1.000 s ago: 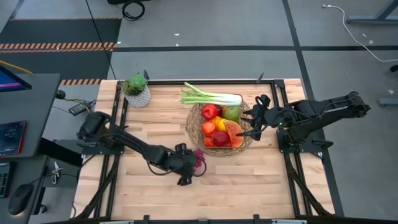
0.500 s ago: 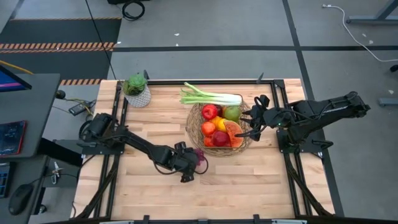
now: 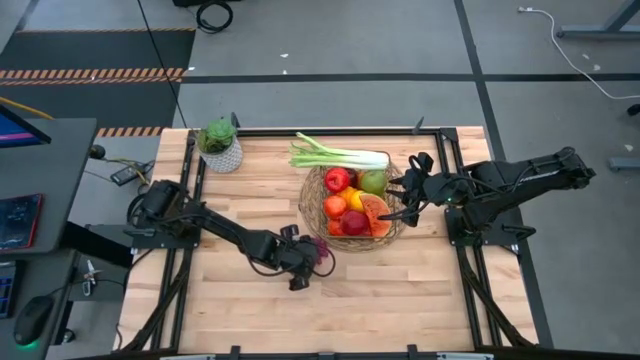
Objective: Build produce basket
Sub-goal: Put the purple grapes into the brown wire basket
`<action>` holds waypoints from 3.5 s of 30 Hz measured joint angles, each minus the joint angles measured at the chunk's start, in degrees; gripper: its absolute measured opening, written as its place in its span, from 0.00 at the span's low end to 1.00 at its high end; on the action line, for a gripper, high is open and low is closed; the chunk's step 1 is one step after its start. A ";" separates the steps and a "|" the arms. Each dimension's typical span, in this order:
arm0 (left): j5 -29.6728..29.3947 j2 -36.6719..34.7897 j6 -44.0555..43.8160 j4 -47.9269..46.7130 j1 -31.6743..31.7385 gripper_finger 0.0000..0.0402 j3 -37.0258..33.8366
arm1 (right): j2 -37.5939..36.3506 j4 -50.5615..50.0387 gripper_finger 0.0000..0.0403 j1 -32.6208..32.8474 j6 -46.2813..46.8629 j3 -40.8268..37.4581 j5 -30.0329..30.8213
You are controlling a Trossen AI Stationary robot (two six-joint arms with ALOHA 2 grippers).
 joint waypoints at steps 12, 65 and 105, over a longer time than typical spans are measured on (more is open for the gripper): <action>0.75 -1.26 1.43 -2.55 0.33 0.14 -0.08 | -0.02 0.28 0.30 0.00 0.08 0.00 -0.01; -15.03 -14.30 138.72 -4.17 -3.50 0.15 9.35 | -0.02 -1.75 0.30 6.79 10.38 0.02 1.11; -14.38 -14.23 79.89 24.78 12.54 0.15 9.35 | -0.02 -7.34 0.30 12.35 14.31 0.02 0.88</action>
